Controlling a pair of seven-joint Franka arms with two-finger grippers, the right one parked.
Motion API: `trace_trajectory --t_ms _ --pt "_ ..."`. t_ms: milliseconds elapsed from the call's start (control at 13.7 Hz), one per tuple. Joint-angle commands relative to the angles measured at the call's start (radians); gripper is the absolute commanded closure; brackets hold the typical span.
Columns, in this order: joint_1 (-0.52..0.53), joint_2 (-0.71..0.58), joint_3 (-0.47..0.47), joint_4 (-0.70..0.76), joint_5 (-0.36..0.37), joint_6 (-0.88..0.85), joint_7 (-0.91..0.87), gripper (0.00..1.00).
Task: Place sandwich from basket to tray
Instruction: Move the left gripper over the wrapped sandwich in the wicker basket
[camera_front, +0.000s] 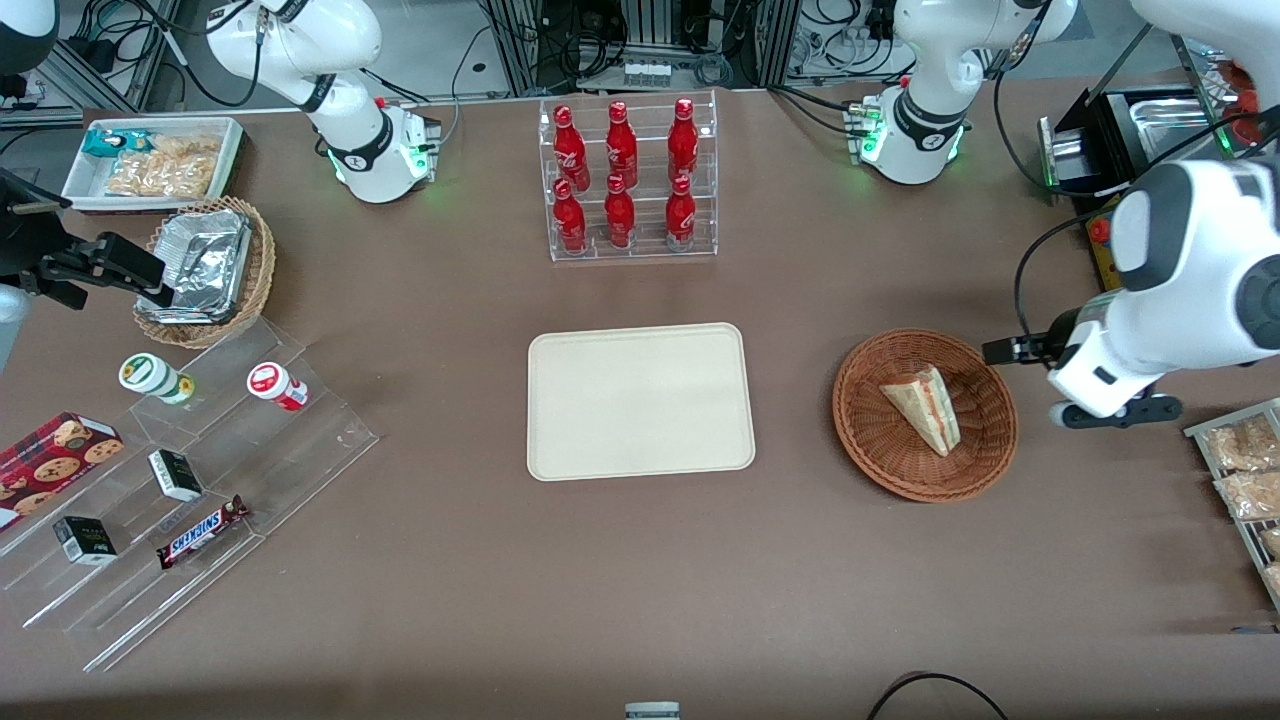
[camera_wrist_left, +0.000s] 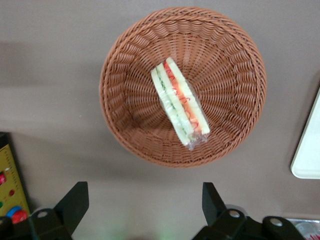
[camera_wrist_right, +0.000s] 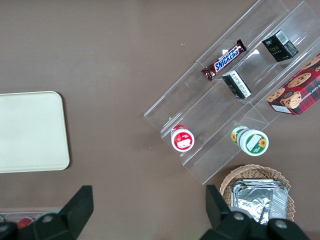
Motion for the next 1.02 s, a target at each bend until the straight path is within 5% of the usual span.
trace_trajectory --t_ms 0,656,947 --pt "-0.018 -0.022 -0.001 -0.076 -0.005 0.080 -0.051 0.00" --pt "-0.070 -0.114 -0.001 -0.430 0.009 0.546 -0.376 0.00" --pt "-0.091 -0.080 -0.001 -0.464 0.009 0.637 -0.561 0.00"
